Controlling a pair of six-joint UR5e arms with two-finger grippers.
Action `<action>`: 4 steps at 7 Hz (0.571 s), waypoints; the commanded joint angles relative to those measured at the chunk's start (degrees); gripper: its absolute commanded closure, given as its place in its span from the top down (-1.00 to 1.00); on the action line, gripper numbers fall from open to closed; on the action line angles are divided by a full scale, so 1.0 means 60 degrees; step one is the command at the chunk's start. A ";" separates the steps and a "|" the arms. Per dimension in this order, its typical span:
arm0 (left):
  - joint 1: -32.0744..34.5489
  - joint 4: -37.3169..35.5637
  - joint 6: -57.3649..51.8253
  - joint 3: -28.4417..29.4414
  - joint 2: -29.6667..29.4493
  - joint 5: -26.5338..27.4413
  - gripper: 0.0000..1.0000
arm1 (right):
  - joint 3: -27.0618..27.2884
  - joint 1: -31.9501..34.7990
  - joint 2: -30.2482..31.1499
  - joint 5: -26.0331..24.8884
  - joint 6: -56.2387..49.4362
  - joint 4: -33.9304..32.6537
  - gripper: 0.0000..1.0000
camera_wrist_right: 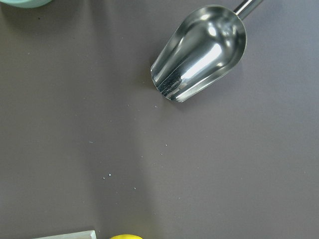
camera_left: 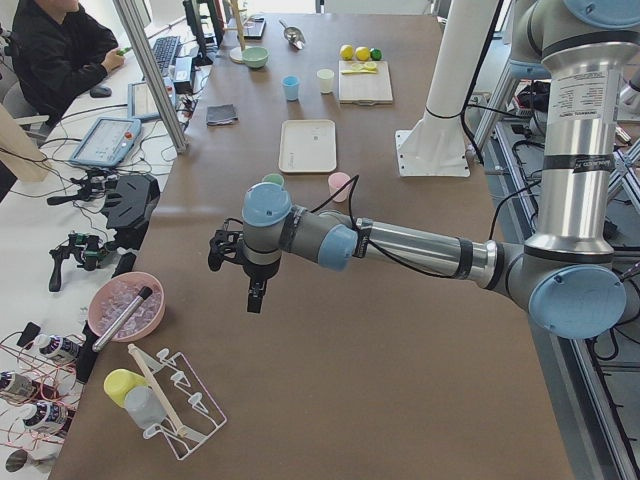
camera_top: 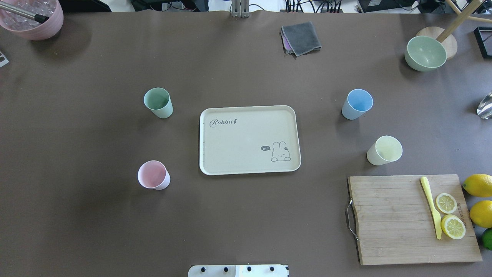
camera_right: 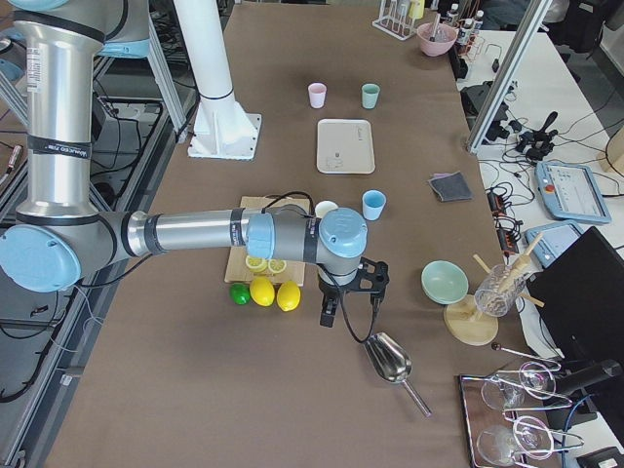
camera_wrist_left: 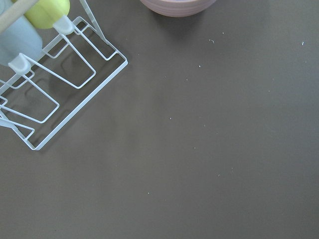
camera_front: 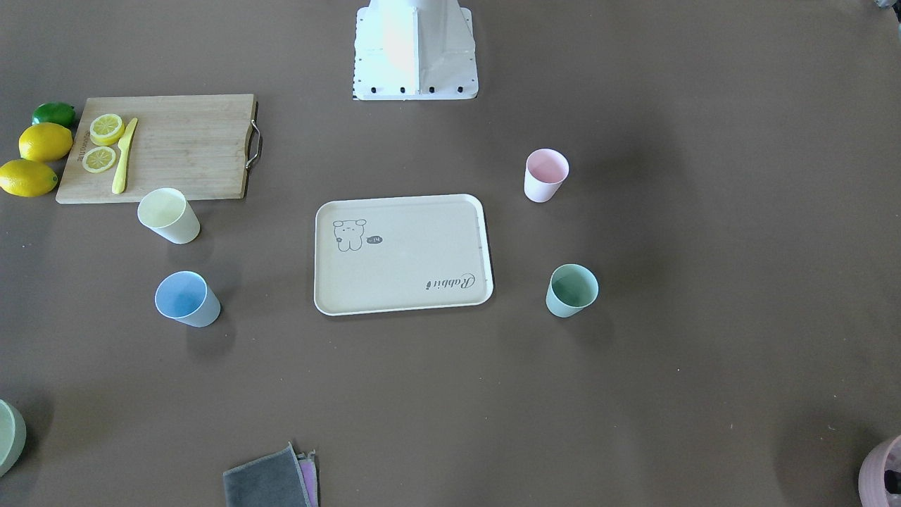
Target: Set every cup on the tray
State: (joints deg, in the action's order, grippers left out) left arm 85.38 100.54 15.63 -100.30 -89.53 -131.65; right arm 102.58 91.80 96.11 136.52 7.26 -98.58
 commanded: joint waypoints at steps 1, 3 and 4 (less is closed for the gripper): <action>-0.0006 0.0044 -0.0027 -0.0041 0.0183 -0.0060 0.95 | 0.0012 0.0037 0.0022 0.0010 -0.0023 0.0024 1.00; -0.0006 0.0045 -0.0013 -0.0013 0.0199 -0.0046 0.95 | 0.0012 0.0037 0.0007 0.0025 -0.0008 0.0053 1.00; -0.0006 0.0045 0.0002 -0.0012 0.0185 -0.0075 0.95 | -0.0002 0.0037 0.0022 0.0025 -0.0008 0.0082 1.00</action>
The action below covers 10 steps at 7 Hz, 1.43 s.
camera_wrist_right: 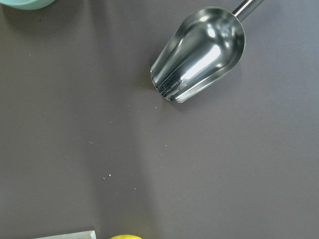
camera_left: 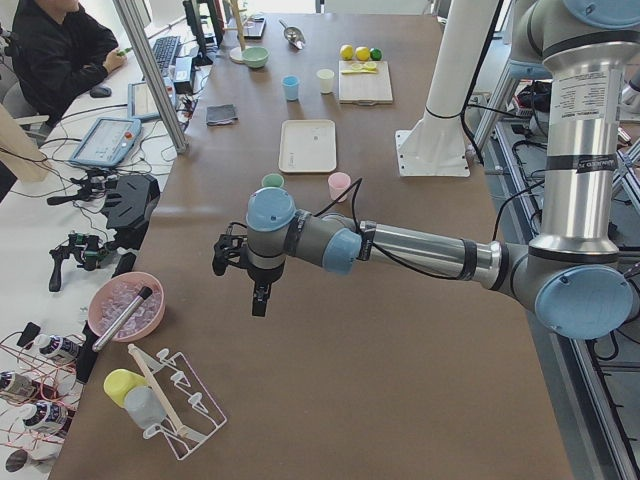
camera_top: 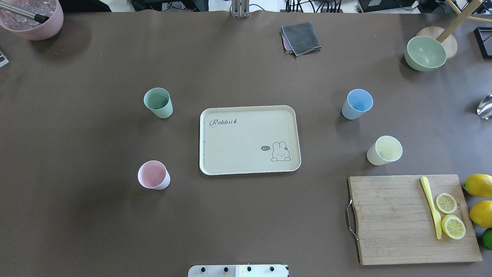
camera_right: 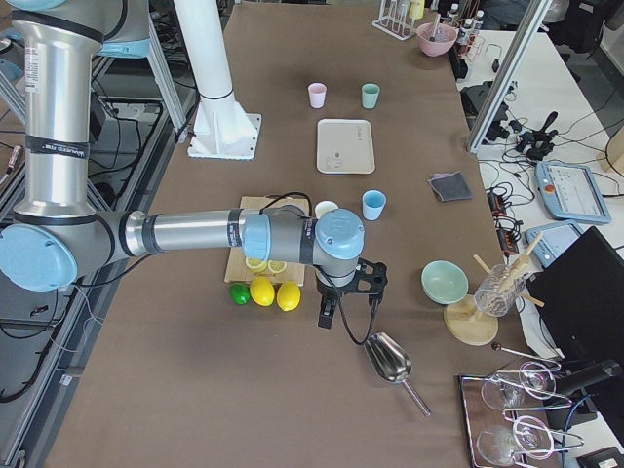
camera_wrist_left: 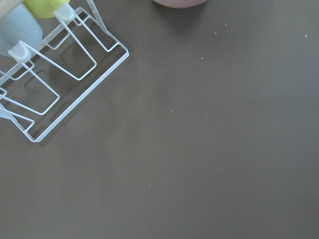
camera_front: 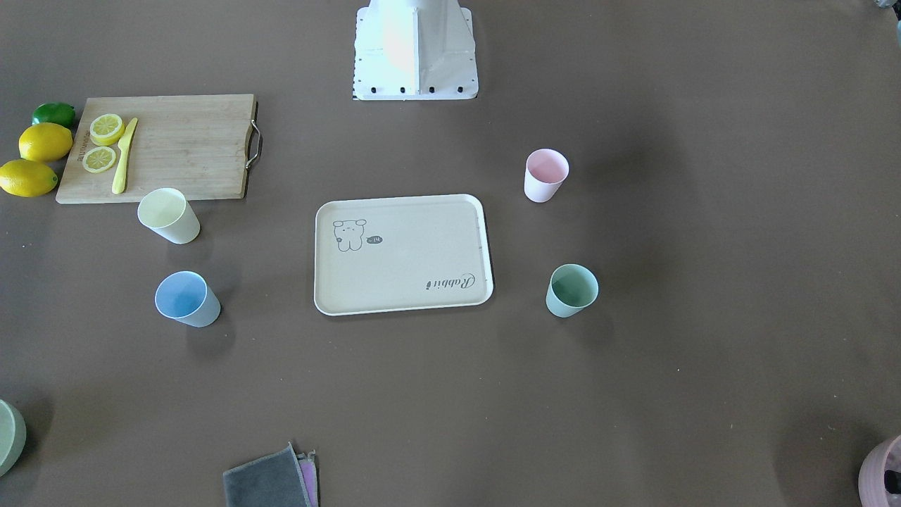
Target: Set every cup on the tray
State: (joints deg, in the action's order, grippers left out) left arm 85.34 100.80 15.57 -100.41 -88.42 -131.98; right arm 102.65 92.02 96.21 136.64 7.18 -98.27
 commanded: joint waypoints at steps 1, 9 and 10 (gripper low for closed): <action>-0.0015 0.0030 0.0027 0.0021 0.0001 -0.0034 0.95 | -0.0100 0.0001 0.0005 0.0005 0.0005 0.0045 1.00; -0.0059 0.0426 0.0042 0.0095 -0.0014 -0.0048 0.95 | 0.0149 -0.0072 -0.0155 0.0080 0.0062 0.0176 1.00; -0.0044 0.0426 0.0042 0.0066 0.0001 -0.0048 0.95 | 0.0105 -0.0116 -0.0141 0.0006 -0.0009 0.0191 1.00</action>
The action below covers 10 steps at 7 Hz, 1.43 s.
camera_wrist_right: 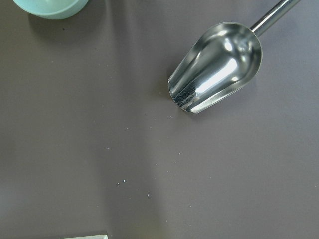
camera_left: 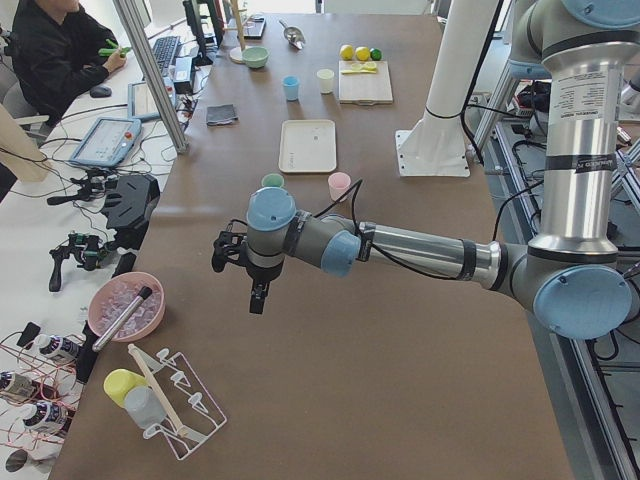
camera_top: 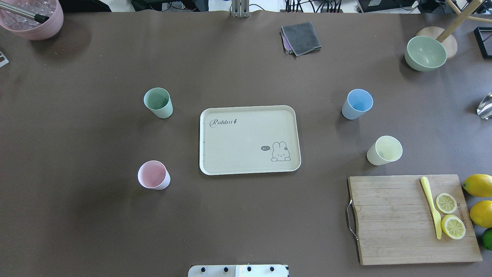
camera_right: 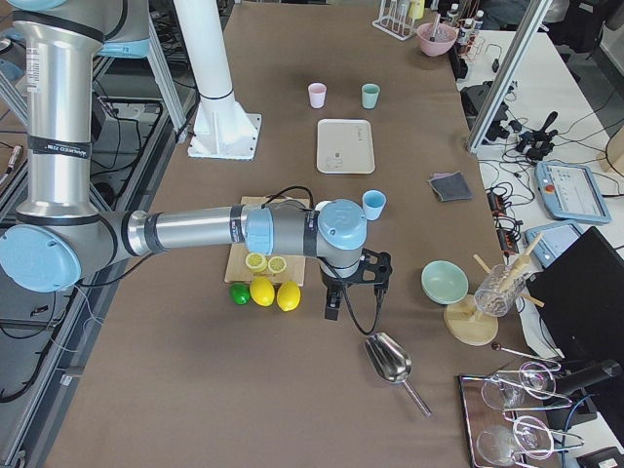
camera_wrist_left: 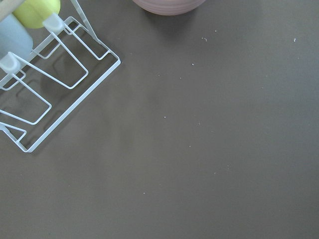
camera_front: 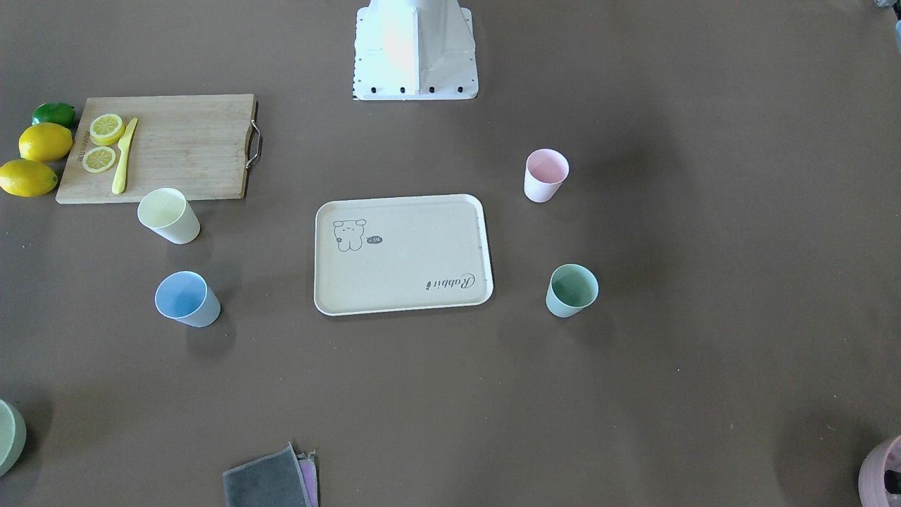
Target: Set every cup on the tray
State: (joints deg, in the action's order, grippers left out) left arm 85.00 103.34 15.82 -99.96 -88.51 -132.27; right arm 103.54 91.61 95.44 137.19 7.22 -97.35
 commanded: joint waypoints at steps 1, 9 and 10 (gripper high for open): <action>0.0012 0.0032 -0.0014 -0.0010 0.0000 0.0000 0.95 | 0.0072 -0.0077 -0.0086 -0.0072 0.0099 -0.0006 1.00; -0.0002 0.0571 0.0014 0.0004 -0.0103 0.0000 0.97 | 0.0760 -0.2034 -0.0743 0.0502 0.1955 0.1253 1.00; -0.0002 0.0603 0.0029 0.0004 -0.0132 0.0000 0.97 | 0.0848 -0.2896 -0.0760 0.0137 0.2077 0.2240 1.00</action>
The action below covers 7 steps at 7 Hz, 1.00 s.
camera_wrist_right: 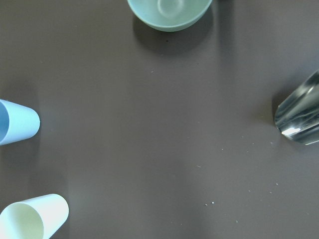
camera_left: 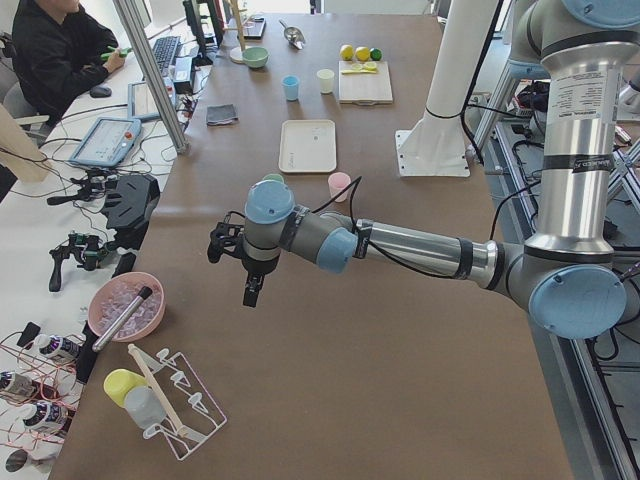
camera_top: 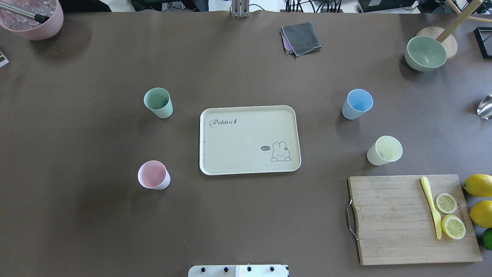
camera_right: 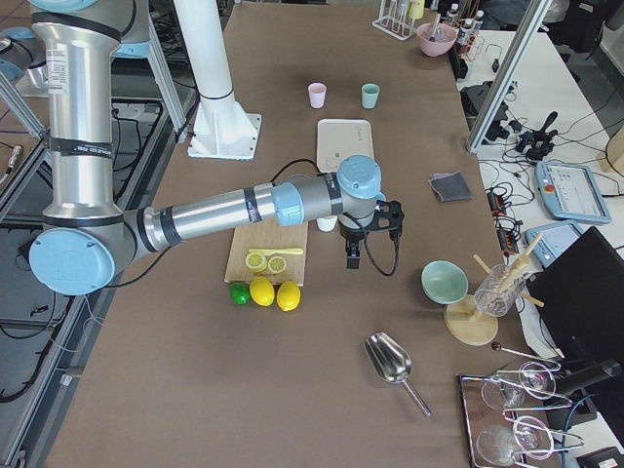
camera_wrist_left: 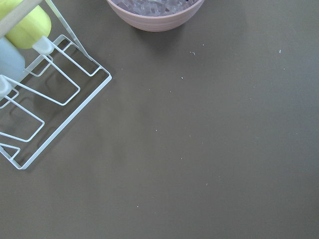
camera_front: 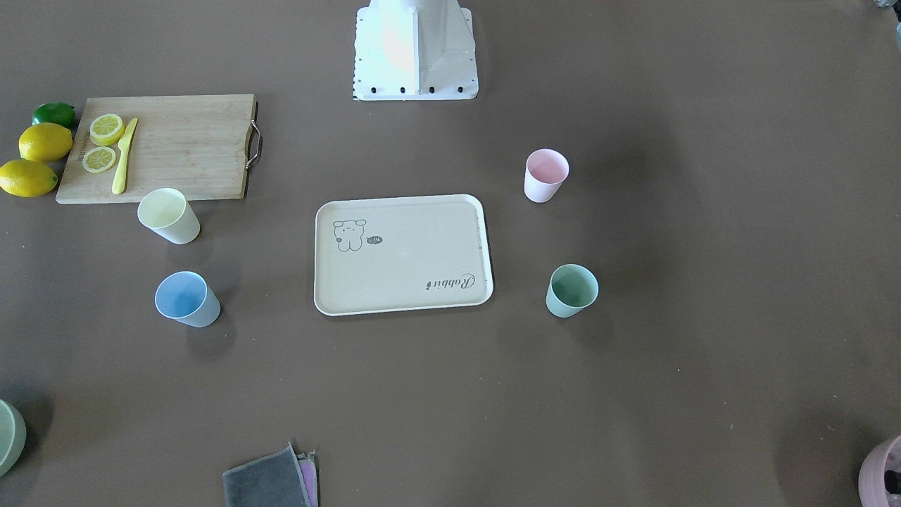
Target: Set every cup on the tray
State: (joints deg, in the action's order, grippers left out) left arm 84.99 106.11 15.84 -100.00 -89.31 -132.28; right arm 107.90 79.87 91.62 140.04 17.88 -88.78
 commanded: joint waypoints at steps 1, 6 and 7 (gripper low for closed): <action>0.0001 0.0142 0.0026 -0.0075 -0.0013 0.0000 0.97 | 0.0239 -0.1761 -0.0153 -0.1008 0.1954 0.1851 1.00; -0.1592 0.1805 0.3853 -0.0120 -0.0028 0.0147 0.96 | 0.0314 -0.4901 -0.0579 -0.2875 0.5178 0.3062 1.00; -0.2278 0.2058 0.4893 -0.0396 -0.0027 0.0582 0.96 | 0.0270 -0.5063 -0.0578 -0.3035 0.5396 0.3048 1.00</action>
State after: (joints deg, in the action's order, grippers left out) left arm 75.59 115.71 37.56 -101.06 -89.58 -130.85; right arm 109.79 51.48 88.07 123.18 48.52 -70.54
